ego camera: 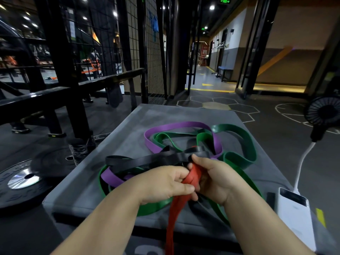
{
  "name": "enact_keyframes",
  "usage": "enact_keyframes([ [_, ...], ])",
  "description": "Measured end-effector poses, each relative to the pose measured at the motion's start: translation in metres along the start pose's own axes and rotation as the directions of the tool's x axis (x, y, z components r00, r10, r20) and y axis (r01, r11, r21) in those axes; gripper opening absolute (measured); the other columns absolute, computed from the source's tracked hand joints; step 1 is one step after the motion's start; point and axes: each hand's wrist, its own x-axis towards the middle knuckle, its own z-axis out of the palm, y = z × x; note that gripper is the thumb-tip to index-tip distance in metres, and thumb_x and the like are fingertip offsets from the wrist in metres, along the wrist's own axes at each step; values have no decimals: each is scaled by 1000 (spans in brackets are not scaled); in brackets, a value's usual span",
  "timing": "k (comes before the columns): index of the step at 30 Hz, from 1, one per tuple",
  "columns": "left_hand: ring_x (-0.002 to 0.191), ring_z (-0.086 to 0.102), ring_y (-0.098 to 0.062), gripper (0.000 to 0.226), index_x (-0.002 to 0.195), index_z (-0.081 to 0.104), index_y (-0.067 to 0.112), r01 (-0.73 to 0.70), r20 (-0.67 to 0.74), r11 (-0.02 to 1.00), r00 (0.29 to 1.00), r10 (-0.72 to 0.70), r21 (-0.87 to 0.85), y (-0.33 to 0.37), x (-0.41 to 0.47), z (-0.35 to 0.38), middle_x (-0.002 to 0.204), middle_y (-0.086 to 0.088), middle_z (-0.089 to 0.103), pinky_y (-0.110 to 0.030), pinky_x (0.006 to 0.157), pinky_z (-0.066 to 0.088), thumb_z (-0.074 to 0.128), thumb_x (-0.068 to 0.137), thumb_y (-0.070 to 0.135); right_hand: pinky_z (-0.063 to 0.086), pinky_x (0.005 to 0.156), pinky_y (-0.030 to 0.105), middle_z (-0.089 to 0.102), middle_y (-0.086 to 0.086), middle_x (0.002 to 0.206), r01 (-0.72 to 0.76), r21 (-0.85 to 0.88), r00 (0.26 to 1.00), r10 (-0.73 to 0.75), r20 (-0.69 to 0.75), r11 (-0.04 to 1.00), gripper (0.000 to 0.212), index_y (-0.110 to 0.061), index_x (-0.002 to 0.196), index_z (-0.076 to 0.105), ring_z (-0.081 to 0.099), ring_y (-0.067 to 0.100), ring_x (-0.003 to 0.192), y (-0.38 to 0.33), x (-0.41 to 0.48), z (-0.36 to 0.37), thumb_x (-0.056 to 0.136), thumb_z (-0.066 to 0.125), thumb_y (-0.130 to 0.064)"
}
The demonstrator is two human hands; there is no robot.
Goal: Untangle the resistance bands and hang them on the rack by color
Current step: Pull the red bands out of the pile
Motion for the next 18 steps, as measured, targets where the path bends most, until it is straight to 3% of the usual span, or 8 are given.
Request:
enact_keyframes([
  [2,101,64,-3,22,114,66,15,37,-45,990,998,-31,134,-1,-1,-4,107,5,71,-22,94,49,60,94,23,49,51,30,45,3,54,20,54,996,-15,-84,998,28,-9,67,51,48,17,49,-1,4,-4,93,58,-19],
  [5,76,67,-6,5,92,69,23,-25,-317,996,947,52,91,3,-2,-10,81,9,72,-22,73,53,65,90,26,39,43,22,29,-4,45,44,-128,993,-58,-102,991,30,-13,74,52,30,10,36,-5,2,-12,99,52,-30],
  [7,57,55,-3,12,80,61,26,-67,-603,989,786,133,131,2,-1,-16,63,11,62,-20,57,45,71,82,32,31,43,21,23,-5,46,48,-269,997,-61,-40,962,32,-14,75,51,23,10,36,-5,1,-14,98,50,-37],
  [9,64,50,1,27,83,58,32,-3,-709,929,645,285,371,-8,4,-21,75,16,58,-18,61,41,71,71,52,27,43,23,21,-5,47,58,-346,998,-63,-3,936,36,-16,72,47,20,10,37,-3,1,-14,99,48,-40],
  [10,76,51,1,34,89,59,37,41,-686,882,646,335,469,-14,6,-21,86,18,58,-20,70,42,65,68,63,27,43,24,21,-5,47,59,-374,998,-62,3,926,39,-16,70,46,19,11,38,-1,2,-14,99,46,-43],
  [12,94,55,-6,48,99,64,39,76,-616,864,733,289,497,-26,14,-19,99,18,59,-30,86,46,51,67,71,28,44,25,21,-5,47,58,-409,998,-64,1,911,46,-17,66,45,19,11,40,1,3,-13,98,44,-49],
  [15,90,61,-7,34,94,64,36,80,-515,897,839,175,435,-37,24,-14,91,15,66,-36,86,49,53,76,62,29,45,25,22,-4,47,70,-441,997,-79,-2,895,48,-18,63,44,18,12,41,2,2,-16,97,43,-53],
  [18,105,53,-5,14,93,60,32,37,-458,868,860,224,495,-43,31,-13,108,21,53,-31,95,43,61,88,45,30,47,26,24,-4,48,91,-479,995,-95,16,873,48,-19,63,43,19,13,42,3,1,-18,97,43,-52],
])
